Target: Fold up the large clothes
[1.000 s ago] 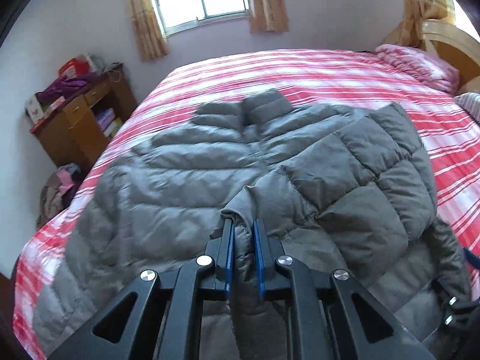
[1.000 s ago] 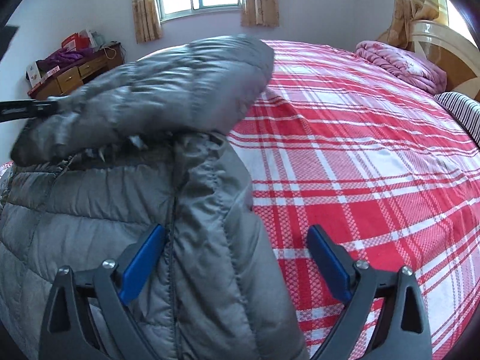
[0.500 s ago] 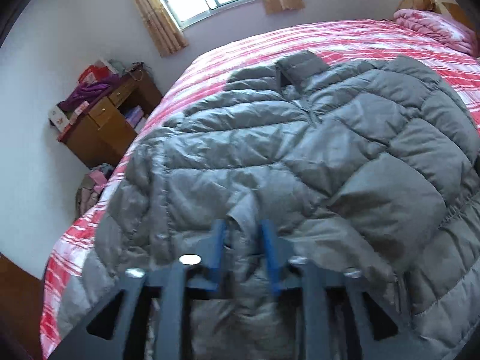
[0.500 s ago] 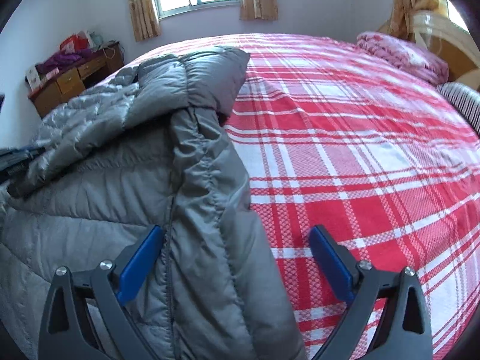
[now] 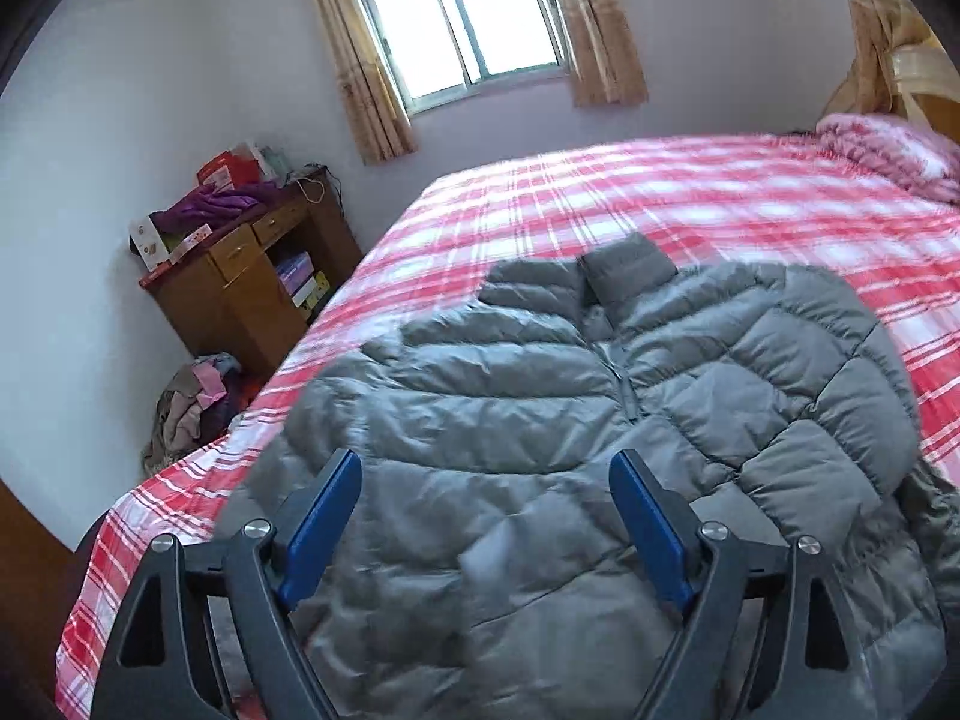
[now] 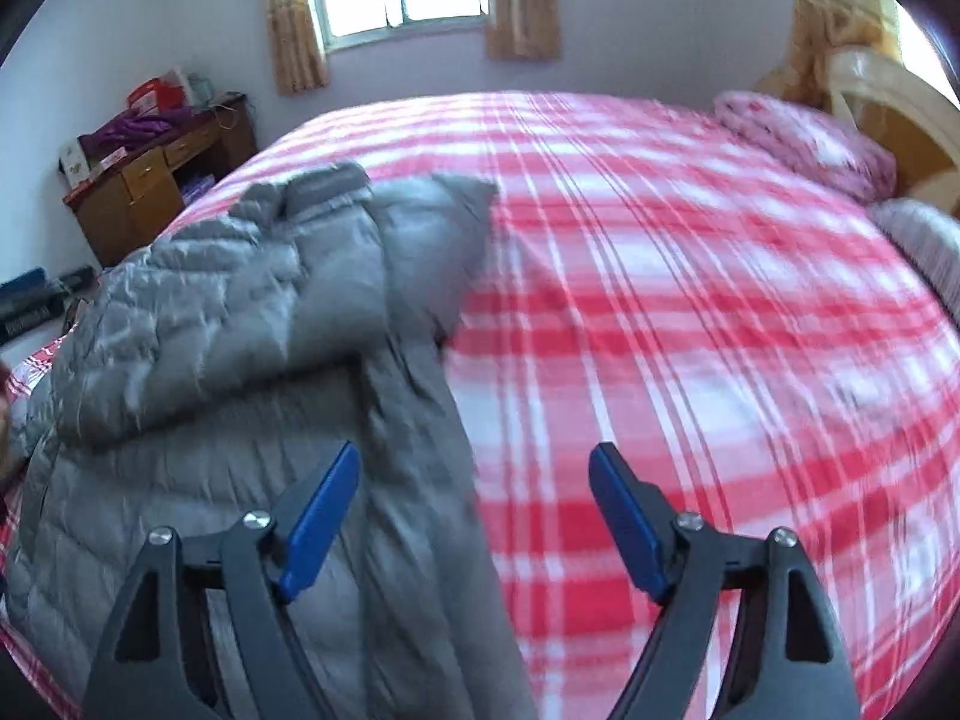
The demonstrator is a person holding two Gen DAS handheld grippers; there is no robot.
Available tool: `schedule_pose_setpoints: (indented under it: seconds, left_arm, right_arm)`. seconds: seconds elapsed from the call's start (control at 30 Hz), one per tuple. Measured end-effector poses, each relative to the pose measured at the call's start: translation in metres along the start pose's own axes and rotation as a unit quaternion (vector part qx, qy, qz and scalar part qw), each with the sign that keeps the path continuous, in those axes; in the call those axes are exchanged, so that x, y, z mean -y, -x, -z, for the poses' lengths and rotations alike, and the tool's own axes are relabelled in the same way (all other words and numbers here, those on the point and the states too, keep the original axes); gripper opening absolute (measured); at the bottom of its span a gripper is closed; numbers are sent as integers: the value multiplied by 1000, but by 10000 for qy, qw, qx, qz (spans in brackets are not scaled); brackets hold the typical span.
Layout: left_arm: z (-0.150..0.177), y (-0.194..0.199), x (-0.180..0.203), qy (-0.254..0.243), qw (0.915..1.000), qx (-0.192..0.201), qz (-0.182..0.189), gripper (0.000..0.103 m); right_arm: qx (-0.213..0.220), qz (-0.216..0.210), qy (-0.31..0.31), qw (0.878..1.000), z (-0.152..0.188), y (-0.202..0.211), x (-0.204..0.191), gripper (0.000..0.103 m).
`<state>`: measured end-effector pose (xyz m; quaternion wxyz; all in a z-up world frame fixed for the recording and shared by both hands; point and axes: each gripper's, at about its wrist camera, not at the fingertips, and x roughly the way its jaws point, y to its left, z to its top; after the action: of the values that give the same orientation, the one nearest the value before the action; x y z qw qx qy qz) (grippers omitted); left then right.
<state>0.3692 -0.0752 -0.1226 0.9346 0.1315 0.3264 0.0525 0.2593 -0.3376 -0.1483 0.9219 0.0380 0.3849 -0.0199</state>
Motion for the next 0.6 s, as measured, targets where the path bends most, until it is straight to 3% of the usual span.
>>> schedule_pose_setpoints:
  seconds: [0.1,0.17,0.27,0.37,0.43,0.6]
  left_arm:
    - [8,-26,18,-25,9998,-182,-68,85]
    - [15,-40,24,-107,9992,-315,-212,85]
    - [32,-69,26,-260,9970,-634,-353,85]
    - [36,-69,17,-142,9969,-737,-223,85]
    - [28,-53,8,-93,9981,-602,-72,85]
    - [-1,-21,-1,251,9994,-117,191,88]
  right_arm:
    - [-279,16,265,9993,-14,-41,-19,79]
    - [-456,256,284,9982,-14,-70,-19,61]
    - [-574,300,-508,9966,-8,-88,17,64]
    - [-546,303,-517,9967,-4,-82,28,64]
    - [-494,289,-467,9973,-5,-66,31,64]
    - [299,318,-346,9984,-43,-14,30,64]
